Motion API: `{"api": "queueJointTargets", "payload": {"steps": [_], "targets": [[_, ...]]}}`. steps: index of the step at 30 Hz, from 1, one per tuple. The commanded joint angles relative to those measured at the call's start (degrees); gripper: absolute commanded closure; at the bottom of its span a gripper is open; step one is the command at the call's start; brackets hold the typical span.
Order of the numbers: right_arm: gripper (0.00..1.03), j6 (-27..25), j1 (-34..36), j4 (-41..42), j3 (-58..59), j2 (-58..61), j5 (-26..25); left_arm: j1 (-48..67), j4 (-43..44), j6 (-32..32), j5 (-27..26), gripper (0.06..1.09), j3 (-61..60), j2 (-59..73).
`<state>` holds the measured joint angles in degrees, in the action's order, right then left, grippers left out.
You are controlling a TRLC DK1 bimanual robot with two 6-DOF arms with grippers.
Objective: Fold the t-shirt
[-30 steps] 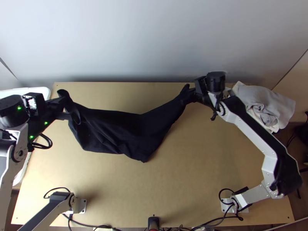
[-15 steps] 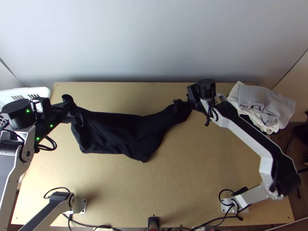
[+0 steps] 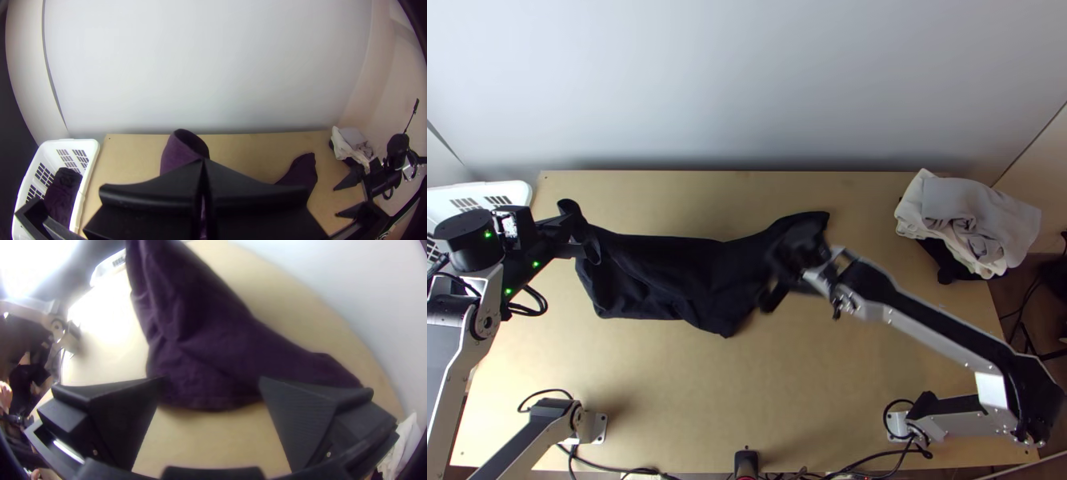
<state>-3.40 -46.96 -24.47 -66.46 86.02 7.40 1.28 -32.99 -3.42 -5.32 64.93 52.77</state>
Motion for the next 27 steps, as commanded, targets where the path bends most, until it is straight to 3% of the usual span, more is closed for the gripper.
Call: {"api": "queueJointTargets", "payload": {"steps": [1,13,27], "targets": [[0.05,-0.56,-10.52,-0.40,4.49,1.26,0.42,0.04,-0.14,-0.36,0.05,1.05,-0.24,-0.57],[0.07,-1.26,-16.41,1.88,2.91,8.02,0.42,0.04,-0.14,-1.50,-0.04,1.05,-2.52,-2.24],[0.07,-0.56,-13.95,4.17,-1.57,16.90,0.34,-0.22,-0.23,-1.59,-0.04,1.05,-3.23,-3.12]]}}
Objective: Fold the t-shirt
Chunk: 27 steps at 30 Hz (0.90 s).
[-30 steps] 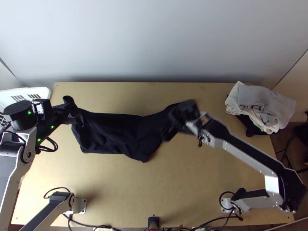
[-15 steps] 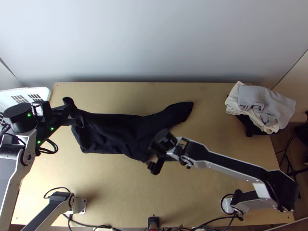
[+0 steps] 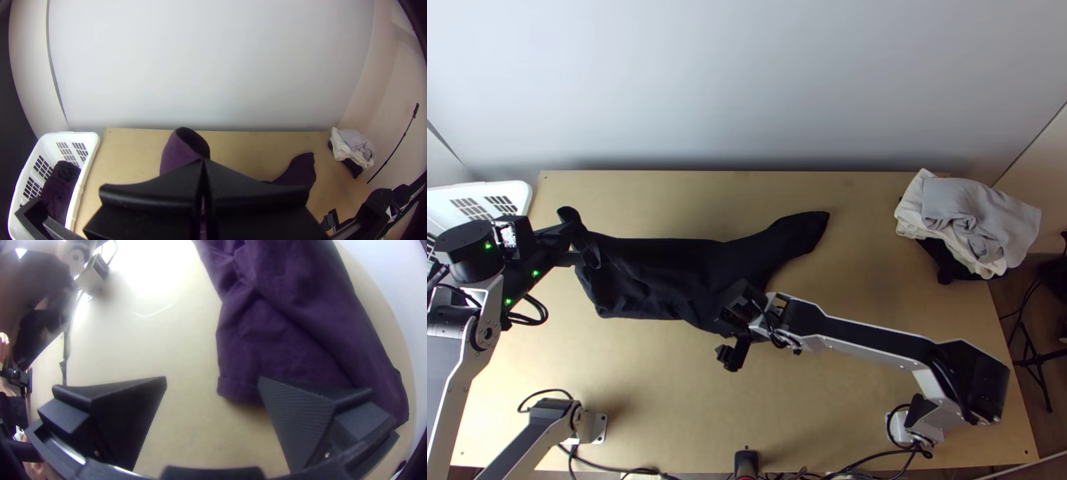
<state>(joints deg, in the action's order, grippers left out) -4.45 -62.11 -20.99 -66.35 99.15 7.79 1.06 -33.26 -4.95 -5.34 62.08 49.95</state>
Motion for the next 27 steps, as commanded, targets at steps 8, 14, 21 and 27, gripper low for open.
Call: {"api": "queueJointTargets", "payload": {"steps": [8,14,21,27], "targets": [[0.07,0.40,2.60,1.92,-0.98,6.23,-1.20,-0.01,0.03,0.03,-0.02,1.05,-0.47,-0.30],[0.24,-0.30,2.69,2.18,-1.24,6.93,-4.36,0.08,0.03,0.03,-0.02,1.05,-0.65,-0.56],[0.92,-2.85,2.60,3.50,-1.68,6.75,-5.68,0.17,-0.14,0.03,-0.02,1.05,-0.56,-0.74],[1.00,-4.34,4.19,2.54,-2.12,2.62,-5.77,0.08,-0.49,0.03,0.07,1.05,0.41,-1.09]]}}
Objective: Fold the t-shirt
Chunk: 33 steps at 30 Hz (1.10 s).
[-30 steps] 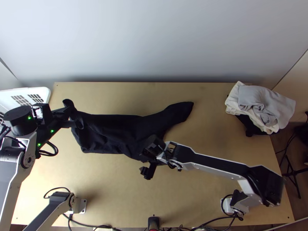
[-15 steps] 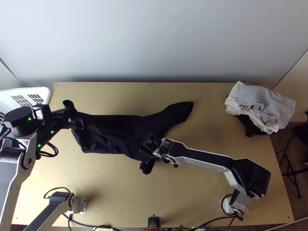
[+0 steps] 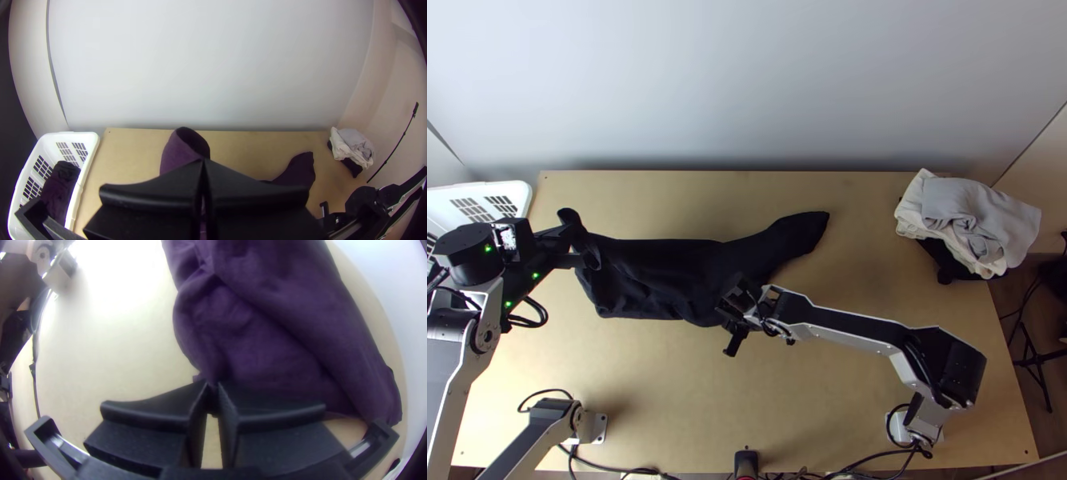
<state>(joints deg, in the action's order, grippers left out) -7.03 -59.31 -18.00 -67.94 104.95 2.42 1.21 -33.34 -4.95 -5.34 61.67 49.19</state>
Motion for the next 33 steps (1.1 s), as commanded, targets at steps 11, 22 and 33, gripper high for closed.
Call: {"api": "queueJointTargets", "payload": {"steps": [11,22,33], "targets": [[1.00,-2.64,12.20,-13.82,-10.02,-16.35,-0.39,-1.30,-3.48,1.26,0.07,1.05,5.92,-0.41],[1.00,-3.26,21.34,-28.06,-28.83,-23.56,-0.75,-3.76,-9.11,2.05,0.16,1.05,16.03,-0.23],[1.00,-4.22,21.25,-29.64,-35.07,-29.18,-5.49,-6.66,-10.43,5.21,0.16,1.05,26.84,-0.06]]}}
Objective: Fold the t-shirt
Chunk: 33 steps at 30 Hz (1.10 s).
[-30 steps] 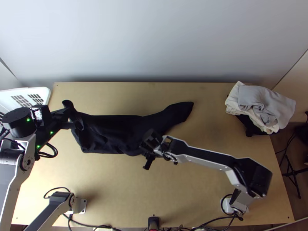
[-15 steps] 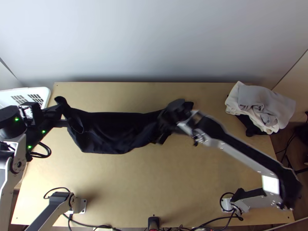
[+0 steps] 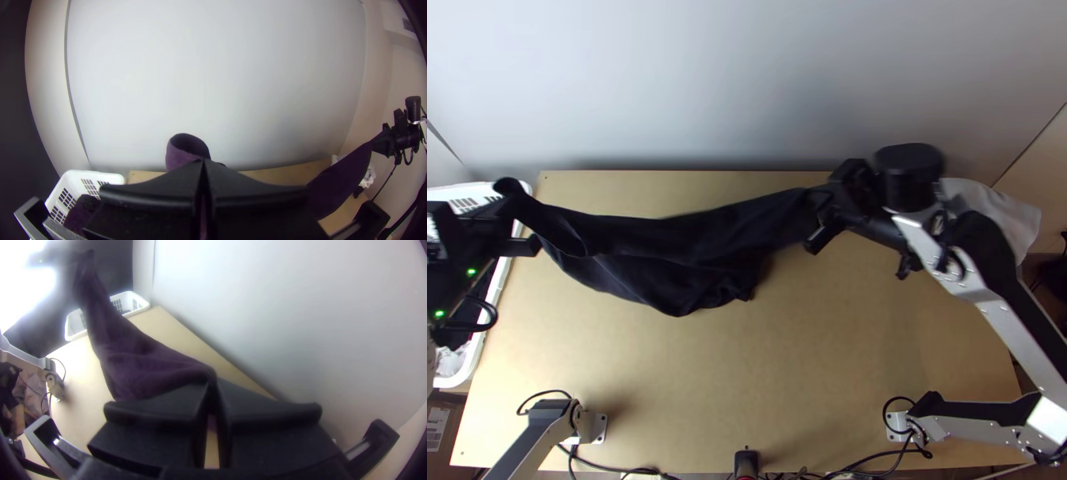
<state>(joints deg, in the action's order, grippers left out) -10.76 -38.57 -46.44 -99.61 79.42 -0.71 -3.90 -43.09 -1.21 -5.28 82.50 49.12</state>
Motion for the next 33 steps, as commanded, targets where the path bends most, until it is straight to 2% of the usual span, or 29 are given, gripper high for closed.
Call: {"api": "queueJointTargets", "payload": {"steps": [1,9,16,22,33], "targets": [[1.00,-0.57,0.51,-1.20,-3.48,-4.36,-2.89,-1.72,-0.68,1.56,0.09,1.05,6.97,0.01],[1.00,-4.53,-1.51,3.37,-3.75,-9.90,-9.75,-4.71,2.31,2.36,0.18,1.05,14.62,0.36],[1.00,-8.13,-2.74,7.94,-4.10,-12.97,-13.35,-5.41,3.63,2.53,0.27,1.05,20.33,0.18],[1.00,-10.94,-3.45,11.89,-4.10,-15.87,-14.14,-6.65,4.07,2.80,0.36,1.05,25.43,0.18],[1.00,-10.94,-3.80,11.37,-3.92,-21.06,-14.23,-7.00,2.84,4.20,0.36,1.05,29.30,-2.28]]}}
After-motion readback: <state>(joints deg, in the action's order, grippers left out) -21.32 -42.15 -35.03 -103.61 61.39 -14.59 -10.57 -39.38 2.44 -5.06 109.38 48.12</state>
